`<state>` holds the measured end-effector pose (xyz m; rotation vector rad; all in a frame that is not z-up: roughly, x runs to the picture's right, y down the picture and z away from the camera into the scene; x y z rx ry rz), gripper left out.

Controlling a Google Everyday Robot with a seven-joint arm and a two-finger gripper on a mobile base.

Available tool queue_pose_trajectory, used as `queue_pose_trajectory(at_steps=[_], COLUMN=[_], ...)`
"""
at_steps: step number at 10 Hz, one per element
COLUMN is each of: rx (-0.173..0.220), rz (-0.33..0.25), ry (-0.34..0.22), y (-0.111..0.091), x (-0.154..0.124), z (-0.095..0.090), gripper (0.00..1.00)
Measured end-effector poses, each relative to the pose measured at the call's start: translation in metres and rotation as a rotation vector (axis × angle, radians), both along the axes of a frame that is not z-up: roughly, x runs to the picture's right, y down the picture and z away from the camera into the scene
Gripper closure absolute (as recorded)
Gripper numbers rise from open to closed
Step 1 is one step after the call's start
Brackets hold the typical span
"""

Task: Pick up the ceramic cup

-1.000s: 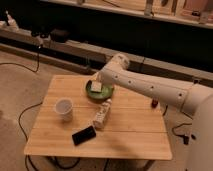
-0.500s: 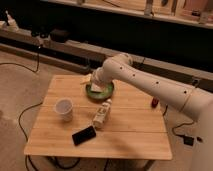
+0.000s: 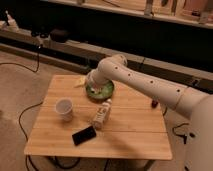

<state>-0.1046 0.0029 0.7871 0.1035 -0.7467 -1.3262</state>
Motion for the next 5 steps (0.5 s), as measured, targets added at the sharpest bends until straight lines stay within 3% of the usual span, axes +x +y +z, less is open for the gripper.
queue_pose_trajectory(at_steps=[2,5], rx=[-0.007,-0.056], rz=[-0.046,-0.127], ry=[-0.021,-0.036], y=[0.009,0.033], x=[-0.016,-0.042], z=[0.009,0.026], gripper=[0.28,0.28])
